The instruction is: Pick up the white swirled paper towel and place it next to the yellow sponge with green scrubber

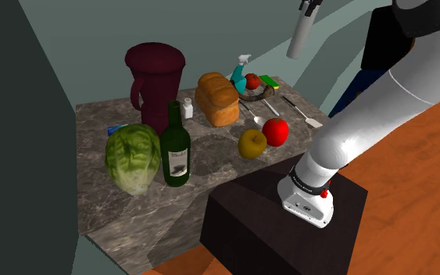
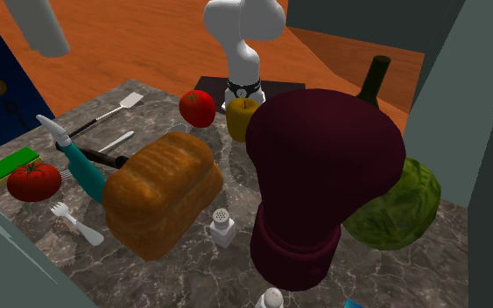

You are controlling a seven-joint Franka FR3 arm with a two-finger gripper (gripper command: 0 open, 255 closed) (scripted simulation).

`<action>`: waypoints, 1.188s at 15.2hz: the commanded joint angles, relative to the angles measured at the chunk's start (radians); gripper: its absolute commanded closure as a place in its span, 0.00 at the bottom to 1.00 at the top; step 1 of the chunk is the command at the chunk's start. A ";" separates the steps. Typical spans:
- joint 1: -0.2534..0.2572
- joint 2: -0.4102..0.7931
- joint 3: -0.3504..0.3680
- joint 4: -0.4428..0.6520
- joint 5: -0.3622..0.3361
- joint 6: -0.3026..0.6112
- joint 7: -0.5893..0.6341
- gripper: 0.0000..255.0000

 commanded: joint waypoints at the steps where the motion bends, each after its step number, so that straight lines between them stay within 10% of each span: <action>1: -0.016 0.047 -0.051 0.050 0.023 -0.010 -0.070 1.00; 6: -0.081 0.203 -0.179 0.191 0.130 -0.039 -0.253 1.00; 18: -0.068 0.114 -0.148 -0.051 0.066 0.142 -0.217 1.00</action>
